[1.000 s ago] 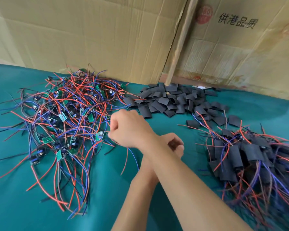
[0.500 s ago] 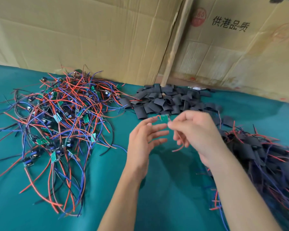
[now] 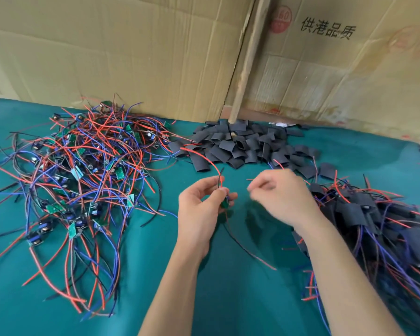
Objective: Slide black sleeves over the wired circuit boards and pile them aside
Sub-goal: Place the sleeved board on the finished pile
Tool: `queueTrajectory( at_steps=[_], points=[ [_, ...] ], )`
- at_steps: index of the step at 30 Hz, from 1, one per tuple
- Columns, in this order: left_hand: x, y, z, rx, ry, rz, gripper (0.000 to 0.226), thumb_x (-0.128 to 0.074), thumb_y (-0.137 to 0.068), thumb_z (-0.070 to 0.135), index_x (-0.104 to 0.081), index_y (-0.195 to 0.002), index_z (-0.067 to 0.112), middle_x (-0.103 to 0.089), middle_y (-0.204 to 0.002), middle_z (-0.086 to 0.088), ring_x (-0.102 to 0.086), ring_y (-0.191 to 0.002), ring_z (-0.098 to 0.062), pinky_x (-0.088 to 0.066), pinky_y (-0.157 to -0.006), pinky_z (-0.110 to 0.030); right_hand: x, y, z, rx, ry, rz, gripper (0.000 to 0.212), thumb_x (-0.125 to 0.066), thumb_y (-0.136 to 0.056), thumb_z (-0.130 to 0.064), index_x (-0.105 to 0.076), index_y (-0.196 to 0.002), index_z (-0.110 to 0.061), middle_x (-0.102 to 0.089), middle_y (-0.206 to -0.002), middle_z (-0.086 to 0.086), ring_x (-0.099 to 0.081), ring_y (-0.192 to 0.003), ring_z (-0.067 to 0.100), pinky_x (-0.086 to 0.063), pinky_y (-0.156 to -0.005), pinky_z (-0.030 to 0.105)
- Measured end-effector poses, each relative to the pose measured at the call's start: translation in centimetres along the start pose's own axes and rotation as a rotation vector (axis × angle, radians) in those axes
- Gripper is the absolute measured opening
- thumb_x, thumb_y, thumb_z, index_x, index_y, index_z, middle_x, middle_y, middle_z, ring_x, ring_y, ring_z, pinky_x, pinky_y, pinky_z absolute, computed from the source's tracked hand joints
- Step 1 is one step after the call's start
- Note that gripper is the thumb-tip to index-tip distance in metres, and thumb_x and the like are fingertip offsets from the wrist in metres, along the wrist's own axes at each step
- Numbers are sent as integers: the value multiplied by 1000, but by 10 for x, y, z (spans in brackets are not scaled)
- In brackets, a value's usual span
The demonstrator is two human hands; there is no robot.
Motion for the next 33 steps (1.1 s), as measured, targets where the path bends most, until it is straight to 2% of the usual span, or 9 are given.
queueTrajectory(
  at_steps=[2,4,10,17,19,21,26,30,33],
  points=[
    [-1,0,0,-15,-50,0,14,-59,-97,0,-70,-103,7,-67,-93,-14,-78,-82,-27,-62,-77,-38,14,-17,3,-19,269,153,30,-66,-89,-15,-70,-115,-29,-69,-118,-1,-60,-101,26,-44,-77,34],
    [-3,1,0,-42,-88,-9,13,-58,-100,4,-70,-104,6,-67,-88,-14,-78,-81,-26,-63,-73,-32,8,-33,10,-62,398,117,37,-61,-95,-14,-60,-131,-23,-59,-133,6,-57,-110,34,-43,-78,39],
    [0,0,2,-98,-135,-7,15,-57,-100,1,-70,-98,7,-75,-78,-9,-77,-82,-27,-63,-75,-37,-6,-47,27,-154,441,123,24,-61,-96,-21,-63,-119,-13,-47,-129,13,-56,-112,40,-38,-79,40],
    [-1,-1,2,-101,-134,-46,12,-51,-103,1,-50,-96,10,-79,-88,-9,-77,-85,-27,-63,-77,-40,3,-51,23,-91,347,179,16,-71,-91,-12,-62,-100,-21,-58,-113,8,-51,-92,29,-47,-76,37],
    [-2,-1,1,-89,-114,-59,13,-49,-104,1,-47,-96,11,-79,-89,-10,-77,-86,-27,-63,-75,-38,4,-49,24,-79,289,179,16,-73,-90,-13,-61,-96,-23,-62,-107,7,-57,-91,28,-55,-73,39],
    [-3,-1,0,-77,-90,-64,13,-47,-105,2,-45,-96,11,-78,-90,-10,-77,-87,-27,-63,-73,-35,9,-45,22,-39,198,208,17,-77,-87,-18,-65,-96,-24,-65,-104,2,-59,-83,18,-49,-62,27],
    [-2,-2,-2,-68,-66,-55,15,-48,-105,1,-44,-94,11,-76,-97,-14,-77,-86,-31,-64,-72,-37,26,-19,4,79,-112,363,8,-79,-79,-28,-74,-86,-29,-71,-83,-14,-63,-78,1,-46,-71,16],
    [-7,0,3,-108,-112,-120,19,-52,-103,-1,-47,-93,14,-65,-114,-17,-76,-82,-30,-64,-73,-43,-17,3,-11,98,-385,95,12,-75,-86,-28,-78,-75,-25,-68,-63,-13,-57,-55,-3,-41,-53,8],
    [-13,4,5,-136,-185,-179,23,-56,-102,1,-51,-89,19,-61,-115,-21,-69,-86,-40,-63,-76,-52,-40,11,-7,-12,-623,-17,16,-72,-92,-18,-80,-78,-17,-68,-68,1,-65,-60,8,-45,-49,13]
  ],
)
Point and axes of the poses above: each hand's wrist, its own y-axis away from the middle knuckle, its own x-axis out of the back of the hand, z = x × y, the point moved 7 cm from there along -y, towards the middle knuckle
